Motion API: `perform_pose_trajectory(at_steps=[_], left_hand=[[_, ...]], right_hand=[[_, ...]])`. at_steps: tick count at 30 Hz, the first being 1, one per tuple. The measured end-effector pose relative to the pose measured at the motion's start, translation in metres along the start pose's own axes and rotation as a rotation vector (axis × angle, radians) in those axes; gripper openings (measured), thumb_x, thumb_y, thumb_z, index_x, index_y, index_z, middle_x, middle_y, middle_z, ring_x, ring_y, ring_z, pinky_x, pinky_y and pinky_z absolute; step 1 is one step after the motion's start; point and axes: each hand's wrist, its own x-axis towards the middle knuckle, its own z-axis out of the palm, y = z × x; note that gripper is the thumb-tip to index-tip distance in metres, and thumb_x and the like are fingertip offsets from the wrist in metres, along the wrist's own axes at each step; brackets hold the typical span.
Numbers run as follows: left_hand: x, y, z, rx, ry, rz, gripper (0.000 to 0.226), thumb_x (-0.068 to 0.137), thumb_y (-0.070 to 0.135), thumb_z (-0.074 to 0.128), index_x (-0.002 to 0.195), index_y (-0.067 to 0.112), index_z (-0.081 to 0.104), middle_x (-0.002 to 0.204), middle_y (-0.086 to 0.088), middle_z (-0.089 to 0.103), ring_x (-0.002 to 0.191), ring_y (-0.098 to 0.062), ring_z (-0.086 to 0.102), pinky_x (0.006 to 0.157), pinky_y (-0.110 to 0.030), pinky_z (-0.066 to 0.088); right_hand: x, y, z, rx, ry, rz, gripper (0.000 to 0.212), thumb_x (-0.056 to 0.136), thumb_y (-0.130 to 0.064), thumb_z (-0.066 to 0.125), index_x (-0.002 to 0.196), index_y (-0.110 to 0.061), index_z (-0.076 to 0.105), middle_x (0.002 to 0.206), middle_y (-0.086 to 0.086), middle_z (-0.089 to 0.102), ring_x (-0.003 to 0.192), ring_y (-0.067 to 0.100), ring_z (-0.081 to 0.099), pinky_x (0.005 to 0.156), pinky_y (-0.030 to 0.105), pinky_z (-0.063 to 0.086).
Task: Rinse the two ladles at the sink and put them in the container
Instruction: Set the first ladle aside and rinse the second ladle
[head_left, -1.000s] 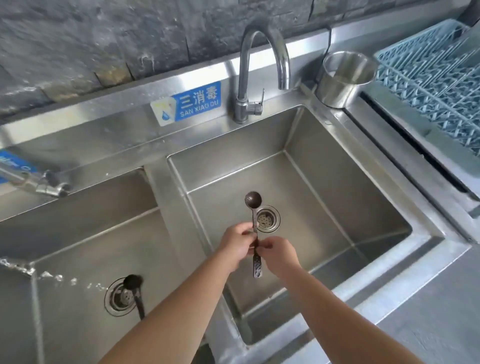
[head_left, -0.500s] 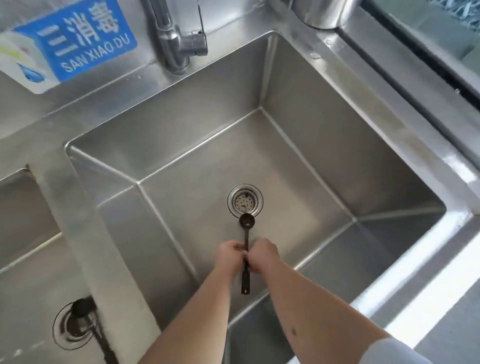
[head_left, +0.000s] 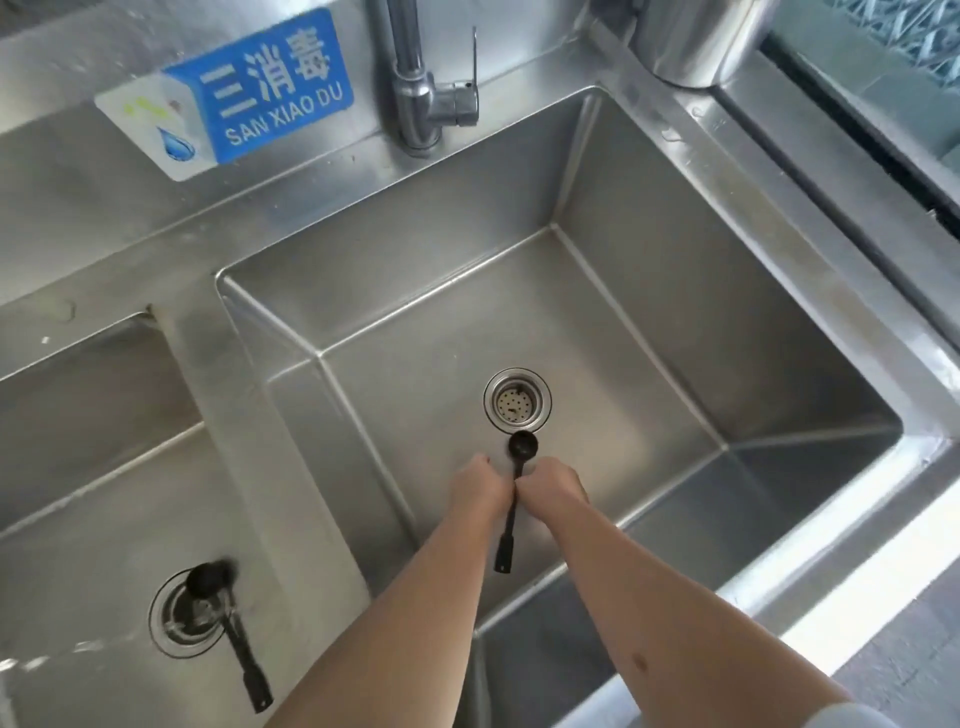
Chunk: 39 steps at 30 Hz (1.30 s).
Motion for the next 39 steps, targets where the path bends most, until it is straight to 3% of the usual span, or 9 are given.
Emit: perform_pose_trajectory(at_steps=[3, 6, 10, 14, 19, 27, 31, 35, 39], left_hand=[[-0.034, 0.009, -0.044, 0.187, 0.068, 0.162, 0.057, 0.086, 0.034, 0.055, 0.139, 0.017, 0.043, 0.142, -0.013, 0.049, 0.129, -0.031, 0.046, 0.103, -0.037, 0.039], [-0.085, -0.003, -0.096, 0.335, 0.296, 0.448, 0.061, 0.085, 0.041, 0.053, 0.141, 0.022, 0.036, 0.147, -0.013, 0.036, 0.136, -0.031, 0.034, 0.104, -0.044, 0.038], [-0.148, -0.054, -0.160, 0.325, 0.476, 0.587, 0.060, 0.090, 0.041, 0.053, 0.145, 0.025, 0.033, 0.157, -0.016, 0.025, 0.144, -0.031, 0.023, 0.109, -0.044, 0.034], [-0.194, -0.139, -0.203, 0.246, 0.543, 0.513, 0.061, 0.091, 0.037, 0.054, 0.147, 0.022, 0.033, 0.158, -0.013, 0.024, 0.145, -0.029, 0.022, 0.111, -0.044, 0.032], [-0.214, -0.260, -0.220, 0.051, 0.525, 0.291, 0.050, 0.095, 0.028, 0.049, 0.144, 0.020, 0.038, 0.154, -0.006, 0.033, 0.141, -0.023, 0.030, 0.112, -0.037, 0.030], [-0.169, -0.349, -0.187, -0.189, 0.331, 0.135, 0.054, 0.085, 0.011, 0.048, 0.138, 0.023, 0.042, 0.136, 0.000, 0.054, 0.122, -0.024, 0.054, 0.099, -0.038, 0.045], [-0.124, -0.369, -0.166, -0.370, 0.273, 0.080, 0.036, 0.085, 0.010, 0.046, 0.112, 0.034, 0.052, 0.099, 0.011, 0.061, 0.094, -0.019, 0.060, 0.073, -0.025, 0.042], [-0.083, -0.380, -0.147, -0.540, 0.298, -0.033, 0.039, 0.085, 0.010, 0.052, 0.122, 0.020, 0.054, 0.100, 0.004, 0.062, 0.092, -0.018, 0.058, 0.077, -0.024, 0.037], [-0.056, -0.385, -0.135, -0.615, 0.308, -0.116, 0.033, 0.085, 0.012, 0.056, 0.118, 0.015, 0.057, 0.103, -0.001, 0.065, 0.092, -0.021, 0.059, 0.076, -0.023, 0.036]], right_hand=[[-0.039, -0.016, -0.017, -0.114, 0.114, -0.182, 0.039, 0.085, -0.036, 0.047, 0.119, -0.020, 0.053, 0.125, 0.008, 0.060, 0.114, 0.031, 0.057, 0.086, 0.037, 0.049], [-0.087, -0.035, -0.027, -0.325, 0.191, -0.370, 0.065, 0.087, -0.055, 0.036, 0.145, -0.028, 0.029, 0.161, 0.002, 0.022, 0.146, 0.025, 0.021, 0.112, 0.048, 0.031], [-0.157, -0.073, -0.019, -0.475, 0.258, -0.587, 0.083, 0.085, -0.063, 0.043, 0.152, -0.029, 0.007, 0.165, 0.002, -0.006, 0.150, 0.023, -0.006, 0.118, 0.047, 0.012], [-0.216, -0.116, 0.026, -0.483, 0.276, -0.783, 0.081, 0.087, -0.054, 0.050, 0.151, -0.029, 0.007, 0.165, 0.001, -0.004, 0.151, 0.023, -0.004, 0.118, 0.048, 0.015], [-0.260, -0.150, 0.128, -0.433, 0.109, -0.998, 0.065, 0.088, -0.041, 0.049, 0.147, -0.031, 0.023, 0.161, -0.004, 0.021, 0.144, 0.023, 0.025, 0.110, 0.040, 0.035], [-0.214, -0.158, 0.273, -0.468, -0.167, -0.659, 0.043, 0.083, -0.035, 0.048, 0.125, -0.026, 0.051, 0.125, 0.005, 0.064, 0.110, 0.028, 0.062, 0.082, 0.037, 0.052], [-0.178, -0.151, 0.318, -0.363, -0.238, -0.551, 0.035, 0.089, -0.026, 0.048, 0.122, -0.013, 0.053, 0.117, 0.013, 0.066, 0.102, 0.031, 0.063, 0.085, 0.039, 0.053], [-0.150, -0.138, 0.350, -0.287, -0.192, -0.554, 0.014, 0.089, -0.018, 0.047, 0.101, -0.012, 0.052, 0.105, 0.015, 0.067, 0.094, 0.034, 0.063, 0.075, 0.037, 0.049], [-0.131, -0.138, 0.369, -0.177, -0.158, -0.471, 0.018, 0.090, -0.017, 0.048, 0.102, -0.008, 0.058, 0.103, 0.015, 0.068, 0.093, 0.032, 0.063, 0.078, 0.037, 0.050]])
